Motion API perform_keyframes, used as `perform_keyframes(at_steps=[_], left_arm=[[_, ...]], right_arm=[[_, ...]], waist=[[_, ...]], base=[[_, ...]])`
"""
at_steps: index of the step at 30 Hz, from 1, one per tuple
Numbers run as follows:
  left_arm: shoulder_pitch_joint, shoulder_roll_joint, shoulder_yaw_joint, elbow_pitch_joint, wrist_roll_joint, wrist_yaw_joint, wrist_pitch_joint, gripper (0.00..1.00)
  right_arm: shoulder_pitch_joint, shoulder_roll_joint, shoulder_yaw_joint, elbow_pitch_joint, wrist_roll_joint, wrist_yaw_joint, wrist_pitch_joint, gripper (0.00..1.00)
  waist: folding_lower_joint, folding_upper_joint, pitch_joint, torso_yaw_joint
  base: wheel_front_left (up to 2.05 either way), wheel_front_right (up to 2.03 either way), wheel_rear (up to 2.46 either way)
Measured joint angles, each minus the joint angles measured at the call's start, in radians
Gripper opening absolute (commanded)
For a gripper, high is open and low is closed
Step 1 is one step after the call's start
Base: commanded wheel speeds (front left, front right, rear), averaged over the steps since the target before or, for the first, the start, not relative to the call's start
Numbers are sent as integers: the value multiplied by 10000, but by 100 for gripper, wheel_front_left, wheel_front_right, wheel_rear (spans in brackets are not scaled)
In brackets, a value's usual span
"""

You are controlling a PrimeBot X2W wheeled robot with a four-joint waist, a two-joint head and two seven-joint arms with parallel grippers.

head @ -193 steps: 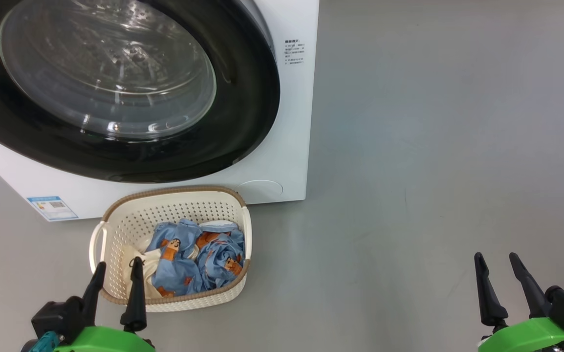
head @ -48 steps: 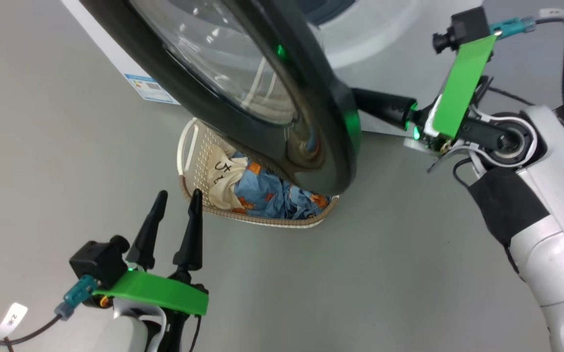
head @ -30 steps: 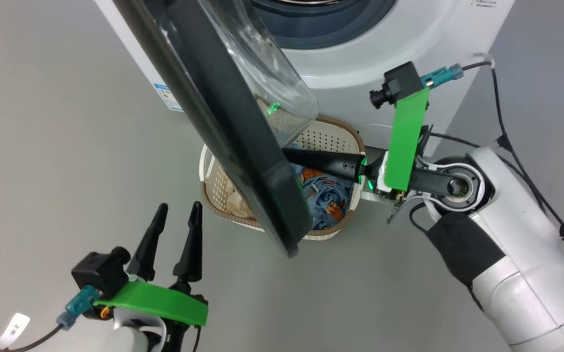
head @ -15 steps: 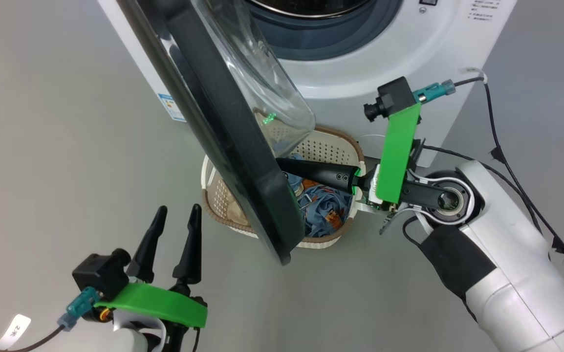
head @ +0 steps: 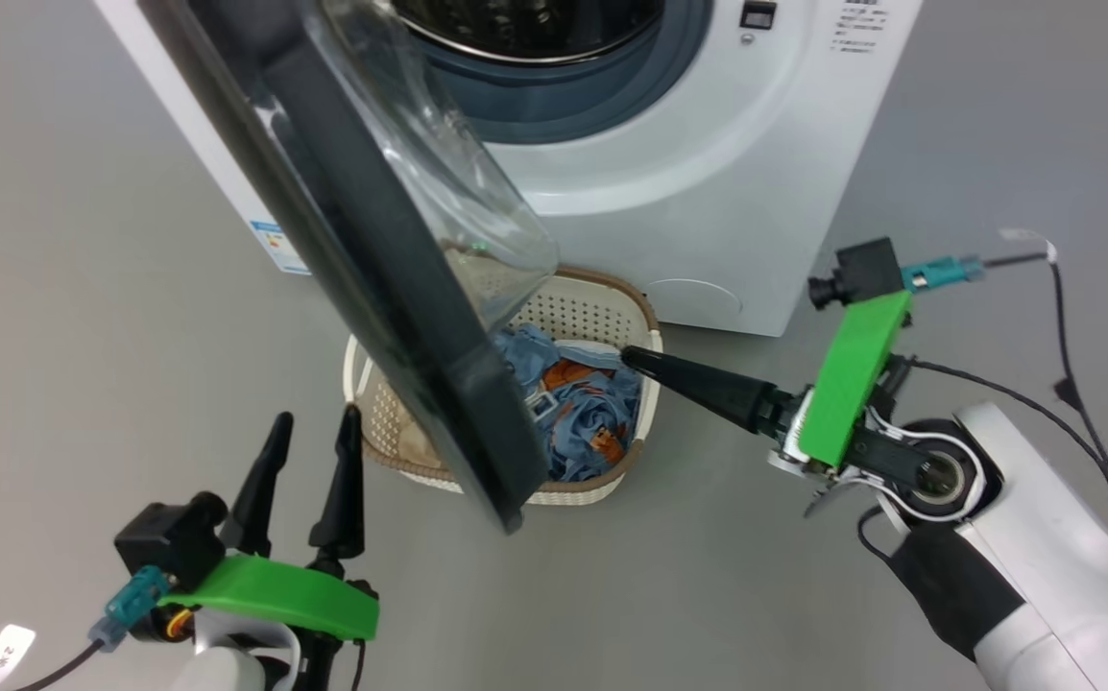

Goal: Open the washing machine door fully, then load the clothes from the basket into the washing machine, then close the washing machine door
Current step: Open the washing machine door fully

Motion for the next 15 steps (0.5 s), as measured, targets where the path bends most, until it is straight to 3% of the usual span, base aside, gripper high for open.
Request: perform_keyframes(at_steps=[15], left_arm=[[657, 144, 941, -40, 244, 0, 2, 100]], right_arm=[[1608, -1051, -194, -144, -48, 0, -1557, 100]], waist=[[0, 0, -374, -971]], base=[[0, 0, 0]])
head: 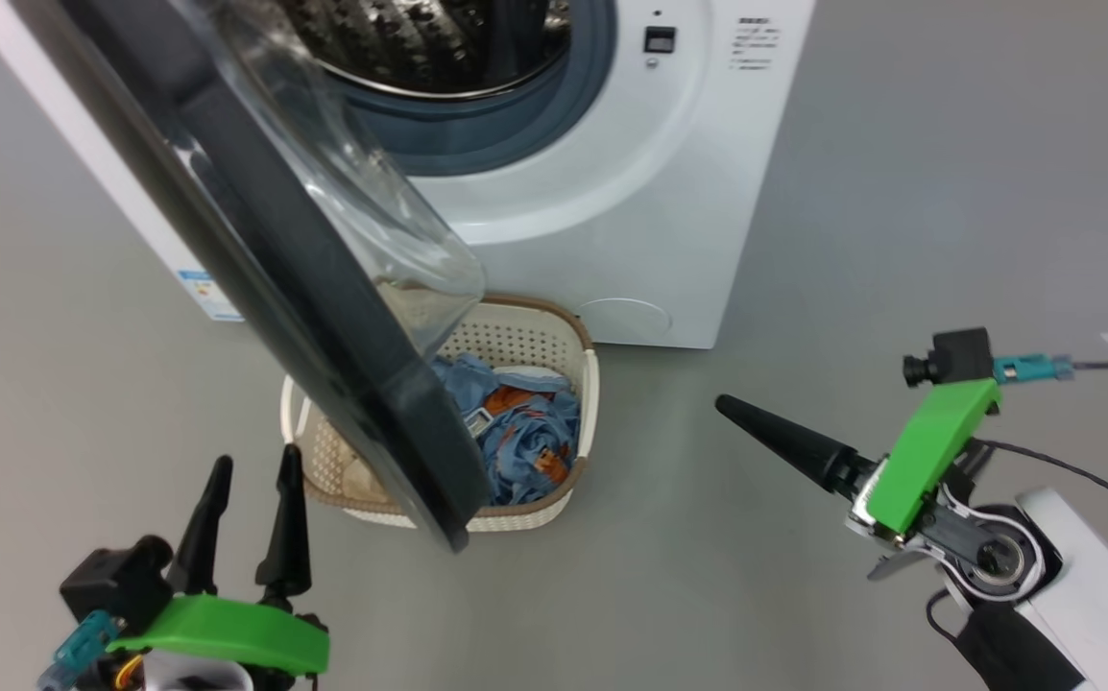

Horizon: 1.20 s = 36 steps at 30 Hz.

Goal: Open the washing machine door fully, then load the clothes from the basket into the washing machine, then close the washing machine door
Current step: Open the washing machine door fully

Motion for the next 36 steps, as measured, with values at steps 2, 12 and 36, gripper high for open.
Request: perform_keyframes(at_steps=[2, 12, 36], left_arm=[[131, 27, 115, -38, 4, 0, 0, 100], [574, 61, 548, -194, 35, 0, 0, 100], [747, 48, 777, -228, 105, 0, 0, 100]], right_arm=[[156, -123, 29, -4, -121, 0, -282, 100], [753, -754, 560, 180, -815, 0, -2146, 100], [845, -1755, 2522, 1983, -2650, 0, -6907, 100]], waist=[[0, 0, -49, -140], [0, 0, -238, -782], [0, 0, -325, -999]], base=[[0, 0, 0], [0, 0, 0], [0, 0, 0]])
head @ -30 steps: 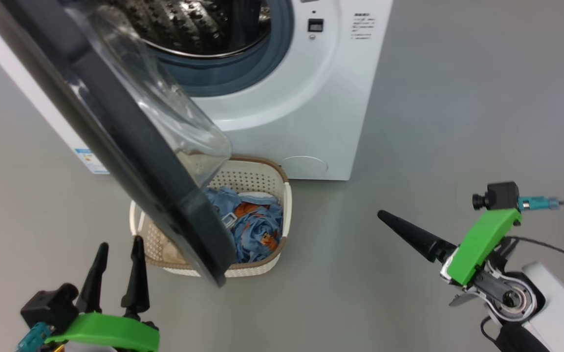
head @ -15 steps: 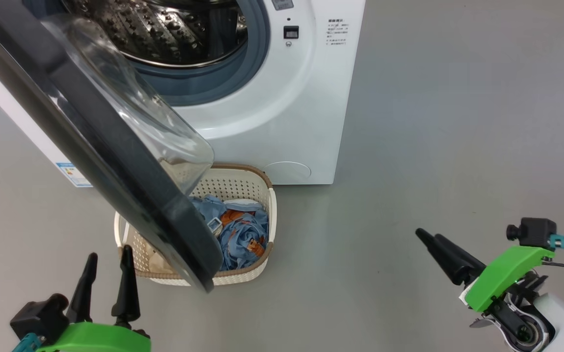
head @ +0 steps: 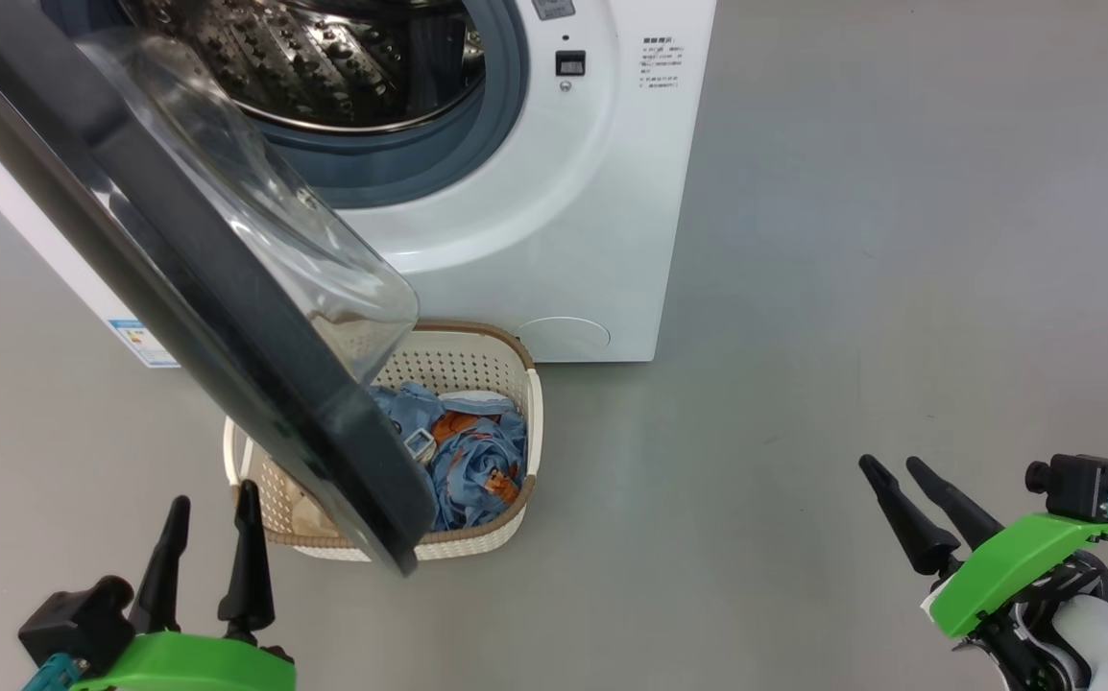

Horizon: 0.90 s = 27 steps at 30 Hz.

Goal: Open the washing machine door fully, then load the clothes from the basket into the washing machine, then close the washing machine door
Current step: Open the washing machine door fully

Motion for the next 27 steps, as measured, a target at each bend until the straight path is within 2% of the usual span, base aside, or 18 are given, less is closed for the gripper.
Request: perform_keyframes(at_steps=[3, 7, 17, 27], left_arm=[[0, 0, 8, 0, 0, 0, 0, 100], [0, -2, 33, 0, 4, 0, 0, 100], [-5, -12, 54, -8, 71, 0, 0, 100], [-1, -23, 104, -65, 109, 0, 0, 100]], right_arm=[[-13, 25, -410, 69, -560, 0, -52, 100], [35, 192, -1741, 0, -1856, 0, -59, 100], [1087, 1183, -4846, -980, -5116, 0, -61, 100], [2110, 2167, -6663, -2192, -7520, 0, -61, 100]], waist=[[0, 0, 6, -9], [0, 0, 6, -33], [0, 0, 11, 13], [0, 0, -76, 95]], base=[[0, 0, 0], [0, 0, 0], [0, 0, 0], [0, 0, 0]])
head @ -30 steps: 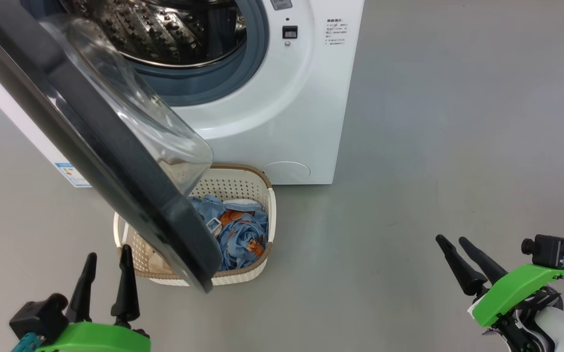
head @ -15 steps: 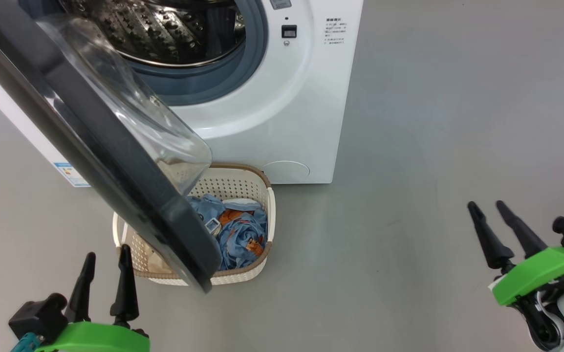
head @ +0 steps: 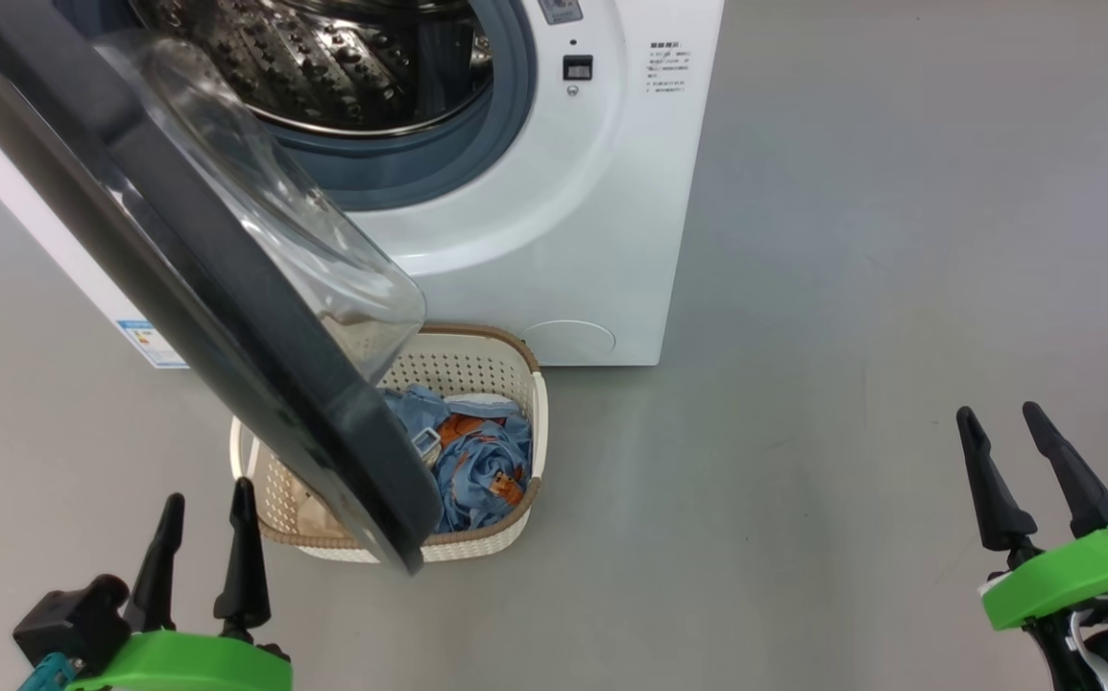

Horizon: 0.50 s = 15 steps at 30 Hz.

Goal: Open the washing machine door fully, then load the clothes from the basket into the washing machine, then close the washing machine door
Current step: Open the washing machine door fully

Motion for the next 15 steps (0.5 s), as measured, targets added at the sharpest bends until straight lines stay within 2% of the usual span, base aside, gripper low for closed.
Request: perform_keyframes(at_steps=[7, 15], left_arm=[[1, -4, 38, -13, 69, 0, 0, 100], [0, -29, 194, -13, 65, 0, 0, 100]], right_arm=[[335, 274, -221, -180, -640, 0, 0, 100], [667, 472, -418, -161, -823, 0, 0, 100]], waist=[[0, 0, 8, 33], [0, 0, -10, 64]], base=[[0, 0, 0], [0, 0, 0]])
